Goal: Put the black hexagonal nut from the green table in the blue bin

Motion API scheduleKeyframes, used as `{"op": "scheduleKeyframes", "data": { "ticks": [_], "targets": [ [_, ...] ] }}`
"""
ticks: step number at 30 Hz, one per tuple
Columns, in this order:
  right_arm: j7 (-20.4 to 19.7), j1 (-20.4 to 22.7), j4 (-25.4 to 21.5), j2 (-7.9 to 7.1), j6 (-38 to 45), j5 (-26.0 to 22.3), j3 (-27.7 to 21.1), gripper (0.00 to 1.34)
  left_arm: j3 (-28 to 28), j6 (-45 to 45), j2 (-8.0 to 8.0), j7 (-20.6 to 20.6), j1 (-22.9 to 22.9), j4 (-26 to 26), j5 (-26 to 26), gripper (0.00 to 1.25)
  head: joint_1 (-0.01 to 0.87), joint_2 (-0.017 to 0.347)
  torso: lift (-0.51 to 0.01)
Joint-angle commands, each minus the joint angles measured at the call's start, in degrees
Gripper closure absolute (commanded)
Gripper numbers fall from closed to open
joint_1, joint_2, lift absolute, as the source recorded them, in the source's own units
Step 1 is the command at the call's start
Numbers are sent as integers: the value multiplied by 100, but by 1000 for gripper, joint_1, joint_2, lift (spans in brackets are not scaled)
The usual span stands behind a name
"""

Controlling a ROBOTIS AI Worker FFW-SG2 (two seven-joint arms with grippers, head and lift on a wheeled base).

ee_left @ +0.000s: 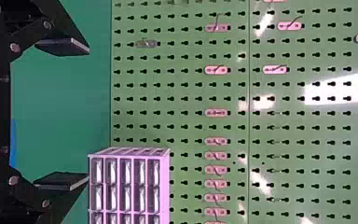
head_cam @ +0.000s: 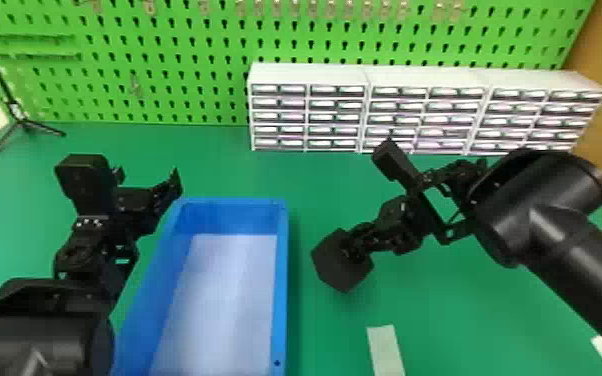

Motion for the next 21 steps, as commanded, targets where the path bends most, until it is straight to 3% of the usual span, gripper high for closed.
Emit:
{"op": "scheduleKeyframes", "data": {
  "ticks": [1, 21],
  "targets": [
    [-119, -74, 0, 108, -107, -592, -20, 1007, 0, -4, -8, 0, -2, 0, -9, 306, 683, 28, -96],
    [-374, -347, 132, 881, -432, -732, 85, 1009, -35, -4, -8, 79, 7, 9, 9, 306, 683, 28, -96]
  ]
}}
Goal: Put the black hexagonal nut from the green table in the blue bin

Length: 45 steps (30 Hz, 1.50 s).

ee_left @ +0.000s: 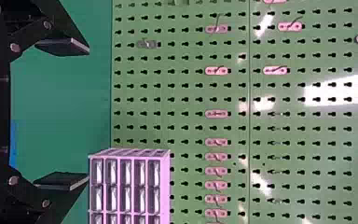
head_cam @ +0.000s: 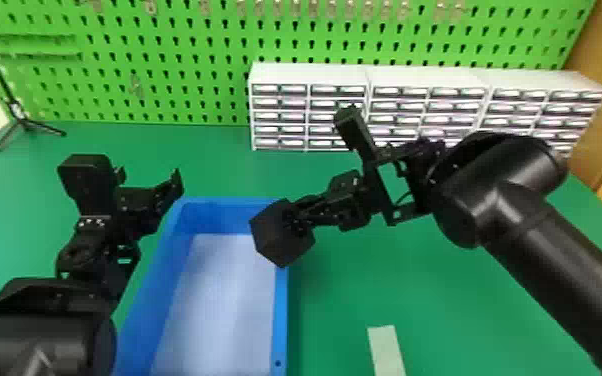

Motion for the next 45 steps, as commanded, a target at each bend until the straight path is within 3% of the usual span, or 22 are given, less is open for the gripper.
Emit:
{"op": "scheduleKeyframes", "data": {
  "ticks": [1, 7, 20, 29, 37, 45],
  "targets": [
    [-23, -92, 120, 181, -144, 12, 90, 1009, -3, 3, -4, 4, 17, 0, 11, 306, 683, 28, -96],
    [-59, -241, 243, 418, -232, 144, 275, 1009, 6, -6, 5, 4, 17, 0, 11, 306, 683, 28, -96],
    [-278, -250, 260, 787, -347, 672, 512, 1009, 120, 3, 5, 4, 35, -70, -7, 306, 683, 28, -96],
    [-586, -426, 471, 1086, -505, 953, 1250, 1010, 103, 3, -4, 21, -27, -70, -16, 306, 683, 28, -96],
    [-893, -601, 506, 1113, -505, 1190, 2024, 1009, 103, 3, 5, 39, -18, -70, -16, 306, 683, 28, -96],
    [-973, -742, 515, 1113, -452, 1595, 2375, 1009, 94, 3, -4, 48, -27, -70, -7, 306, 683, 28, -96]
  ]
}}
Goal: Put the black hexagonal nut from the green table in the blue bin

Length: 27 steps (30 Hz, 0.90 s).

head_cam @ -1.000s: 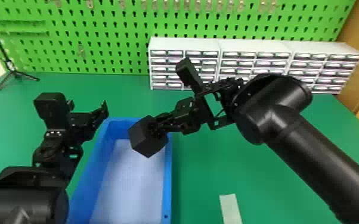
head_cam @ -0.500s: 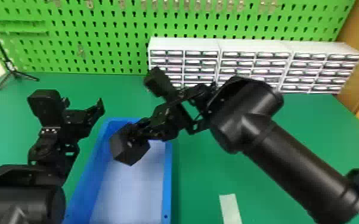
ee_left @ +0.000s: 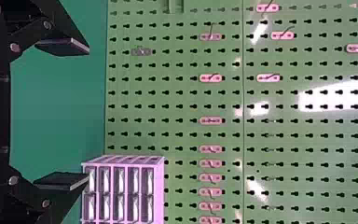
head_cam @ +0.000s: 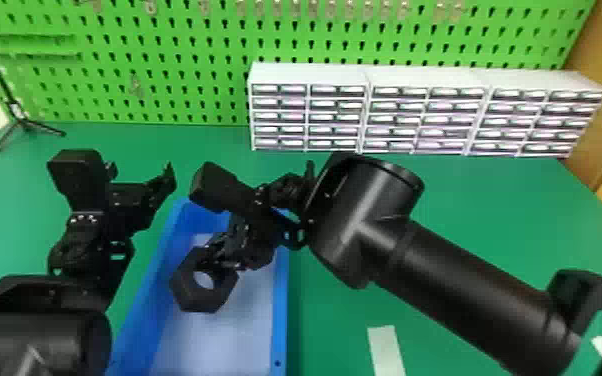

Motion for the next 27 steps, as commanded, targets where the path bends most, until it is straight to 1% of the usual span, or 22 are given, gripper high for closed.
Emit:
{"op": "scheduleKeyframes", "data": {
  "ticks": [1, 19, 20, 22, 24, 27],
  "targets": [
    [-23, -74, 9, -7, 49, 168, 158, 1009, -3, -8, -3, 2, -8, 0, -1, 306, 683, 28, -96],
    [-23, -135, 18, -87, 66, 238, 149, 998, 6, 0, 6, 2, -17, 0, 26, 306, 683, 28, -96],
    [-23, -135, 18, -95, 66, 274, 140, 950, 6, 0, -3, 2, -8, 0, 26, 306, 683, 28, -96],
    [-14, -144, 0, -113, 31, 318, 123, 679, 6, 0, -3, 2, -8, 0, 26, 306, 683, 28, -96],
    [-14, -144, -8, -131, 31, 370, 88, 444, 6, -8, 6, 2, 0, 0, 43, 306, 683, 28, -96],
    [-5, -144, -17, -131, 31, 441, 53, 205, 15, -8, 6, 2, 9, 0, 52, 306, 683, 28, -96]
  ]
}}
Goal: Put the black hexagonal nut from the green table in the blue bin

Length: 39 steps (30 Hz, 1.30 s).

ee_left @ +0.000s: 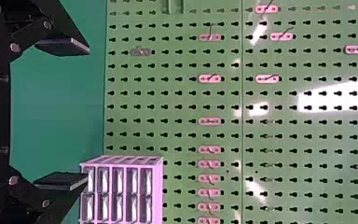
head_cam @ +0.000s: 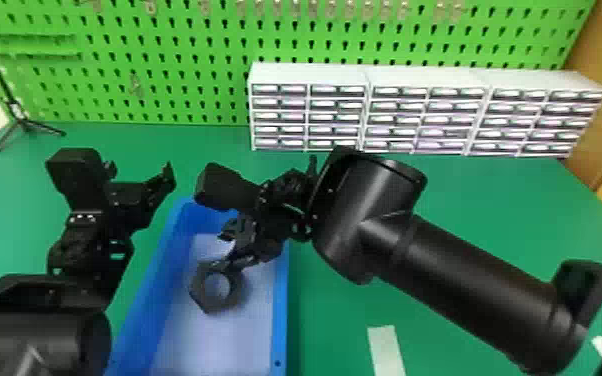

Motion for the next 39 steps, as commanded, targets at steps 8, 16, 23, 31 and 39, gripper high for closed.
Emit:
{"op": "scheduleKeyframes", "data": {
  "ticks": [8, 16, 23, 31, 39],
  "targets": [
    [43, 17, -13, -56, -3, 110, -119, 105, 8, -4, -4, 0, 15, 0, 24, 306, 683, 28, -96],
    [43, 26, -13, -65, -12, 110, -163, 105, 8, -4, -4, 0, -2, 0, 33, 306, 683, 28, -96],
    [78, 105, -13, -83, -12, 154, -365, 105, 8, -4, -4, 0, -2, 0, 33, 306, 683, 28, -96],
    [245, 351, -13, -83, -82, 172, -963, 105, 34, -4, -4, 0, 33, -35, 33, 306, 683, 28, -96],
    [456, 746, -13, 5, -100, 357, -1973, 105, 69, -4, -4, 0, 59, -79, 33, 306, 683, 28, -96]
  ]
}}
